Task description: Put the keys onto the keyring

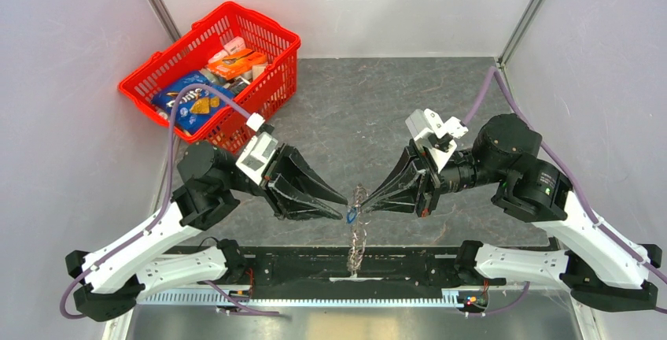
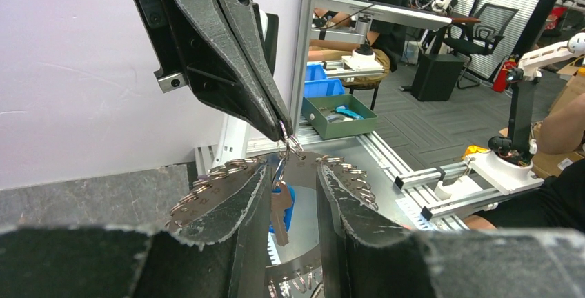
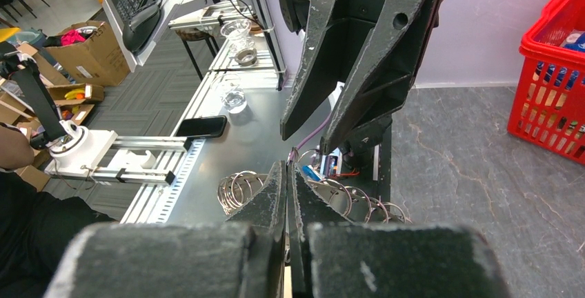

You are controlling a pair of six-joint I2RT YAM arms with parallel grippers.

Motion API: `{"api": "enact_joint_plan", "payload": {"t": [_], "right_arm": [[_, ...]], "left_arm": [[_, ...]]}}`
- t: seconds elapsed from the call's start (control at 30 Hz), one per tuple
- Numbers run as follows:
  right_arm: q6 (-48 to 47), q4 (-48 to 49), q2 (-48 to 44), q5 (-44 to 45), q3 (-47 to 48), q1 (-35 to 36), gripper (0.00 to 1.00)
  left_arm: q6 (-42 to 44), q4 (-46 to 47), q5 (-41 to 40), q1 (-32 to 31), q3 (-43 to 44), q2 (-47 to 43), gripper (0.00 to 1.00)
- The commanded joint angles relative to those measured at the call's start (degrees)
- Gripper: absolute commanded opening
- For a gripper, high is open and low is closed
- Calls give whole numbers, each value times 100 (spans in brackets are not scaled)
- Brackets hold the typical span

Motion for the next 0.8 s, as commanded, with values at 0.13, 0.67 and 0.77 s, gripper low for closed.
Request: {"api": "enact_joint_plan", "payload": {"t": [0.13,0.67,0.77], "right_arm": [[79,480,-35,10,59,15,0],[99,594,-47,-14,-2,15,0],[165,731,-64,-32,-74,16,0]], "left_arm": [[-245,329,188,4,9,66,37],[-329,380,148,4,79,179,7],[-346,388,145,4,80,220,2]]}}
